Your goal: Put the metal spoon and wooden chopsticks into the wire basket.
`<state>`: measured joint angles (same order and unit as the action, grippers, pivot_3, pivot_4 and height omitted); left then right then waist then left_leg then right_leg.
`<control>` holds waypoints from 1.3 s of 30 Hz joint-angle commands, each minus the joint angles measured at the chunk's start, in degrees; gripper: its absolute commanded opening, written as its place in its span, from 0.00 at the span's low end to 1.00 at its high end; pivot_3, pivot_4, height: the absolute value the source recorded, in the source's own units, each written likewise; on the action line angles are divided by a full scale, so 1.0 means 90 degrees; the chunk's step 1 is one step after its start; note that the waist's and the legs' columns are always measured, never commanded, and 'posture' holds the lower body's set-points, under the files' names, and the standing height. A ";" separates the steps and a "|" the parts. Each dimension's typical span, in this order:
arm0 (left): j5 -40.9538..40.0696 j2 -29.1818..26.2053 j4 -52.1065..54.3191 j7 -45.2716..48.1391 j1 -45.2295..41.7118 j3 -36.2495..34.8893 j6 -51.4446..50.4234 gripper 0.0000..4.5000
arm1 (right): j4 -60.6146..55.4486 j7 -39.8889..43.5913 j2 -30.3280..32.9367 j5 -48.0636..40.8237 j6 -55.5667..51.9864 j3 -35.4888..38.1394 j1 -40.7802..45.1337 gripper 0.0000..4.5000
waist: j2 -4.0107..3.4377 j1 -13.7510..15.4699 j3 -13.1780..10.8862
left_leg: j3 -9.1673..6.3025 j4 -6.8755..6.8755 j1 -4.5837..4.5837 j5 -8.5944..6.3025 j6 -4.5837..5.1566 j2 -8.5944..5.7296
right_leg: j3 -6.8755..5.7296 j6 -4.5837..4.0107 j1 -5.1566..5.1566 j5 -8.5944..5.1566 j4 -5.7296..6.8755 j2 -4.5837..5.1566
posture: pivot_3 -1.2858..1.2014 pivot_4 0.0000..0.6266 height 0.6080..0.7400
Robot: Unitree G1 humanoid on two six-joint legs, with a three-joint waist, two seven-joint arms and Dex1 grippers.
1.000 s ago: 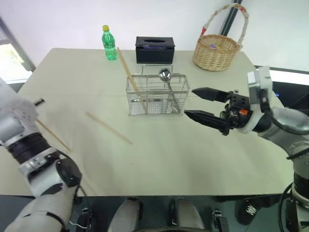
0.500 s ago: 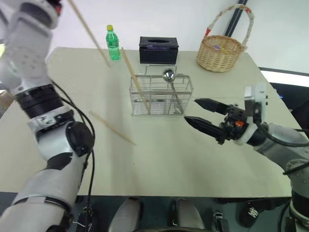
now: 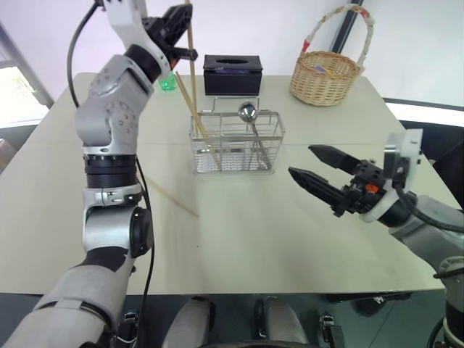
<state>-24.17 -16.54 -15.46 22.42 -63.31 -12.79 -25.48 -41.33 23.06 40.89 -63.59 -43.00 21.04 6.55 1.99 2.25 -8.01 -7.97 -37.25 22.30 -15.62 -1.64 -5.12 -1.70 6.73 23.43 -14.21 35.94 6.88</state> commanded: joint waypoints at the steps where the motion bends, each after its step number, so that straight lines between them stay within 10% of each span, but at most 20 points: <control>1: 0.0089 0.0111 0.0059 0.0031 0.0057 0.0087 0.0403 0.01 | -0.0235 -0.0099 0.0071 -0.0189 0.0145 0.0176 0.0022 0.87 | 0.0000 0.0011 0.0000 | -0.0001 0.0000 0.0001 0.0000 0.0001 0.0000 | 0.0000 0.0000 -0.0001 0.0000 -0.0001 0.0000 | 0.52 0.24 0.40; 9: 0.0182 0.0332 0.0107 -0.0234 0.0618 0.0092 0.0575 0.01 | -0.0045 -0.0158 0.0126 -0.0178 0.0145 0.0059 0.0247 0.87 | -0.0002 -0.0006 0.0001 | -0.0001 0.0000 -0.0001 -0.0001 0.0004 0.0001 | -0.0001 0.0000 -0.0003 0.0000 -0.0005 -0.0002 | 0.52 0.24 0.40; 18: -0.0363 0.0271 0.1004 -0.0444 0.0936 -0.0113 -0.0202 0.91 | 0.0312 -0.0027 0.0124 -0.0039 0.0148 -0.0087 0.0530 0.87 | -0.0002 0.0003 0.0001 | -0.0002 -0.0001 0.0002 -0.0001 0.0004 0.0000 | -0.0001 0.0000 -0.0004 0.0000 -0.0005 -0.0001 | 0.52 0.24 0.40; 25: -0.0883 -0.0230 0.1845 -0.1131 0.0553 -0.0624 -0.1264 0.91 | 0.0470 0.0115 0.0064 0.0173 0.0201 -0.0310 0.0667 0.87 | -0.0005 -0.0014 -0.0001 | -0.0002 0.0000 -0.0002 -0.0001 0.0005 0.0001 | -0.0001 0.0000 -0.0002 0.0000 -0.0002 -0.0003 | 0.52 0.24 0.40; 32: -0.0198 -0.0779 0.1612 -0.4427 0.0076 -0.2050 -0.4276 0.91 | 0.0467 0.1140 0.0493 0.0816 0.0359 -0.0588 0.0477 0.87 | -0.0024 -0.0018 0.0007 | 0.0000 0.0004 -0.0011 -0.0002 0.0005 -0.0003 | 0.0001 0.0003 -0.0006 -0.0002 0.0002 -0.0005 | 0.52 0.24 0.40; 39: 0.0927 -0.0037 0.2174 -0.5946 0.0377 -0.3714 -0.6715 0.91 | 0.0386 0.2159 0.0913 0.1399 0.0647 -0.0734 0.0007 0.87 | 0.0027 0.0034 -0.0006 | -0.0007 0.0000 -0.0022 0.0000 0.0000 -0.0004 | -0.0001 0.0008 -0.0015 -0.0004 0.0010 -0.0009 | 0.52 0.24 0.40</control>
<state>-18.19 -17.41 0.66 -29.25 -59.12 -44.44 -82.90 -36.34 40.27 48.15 -52.21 -38.86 13.98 6.95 2.23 2.55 -8.07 -8.03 -37.27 22.10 -15.62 -1.65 -5.17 -1.70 6.80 23.26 -14.25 36.03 6.82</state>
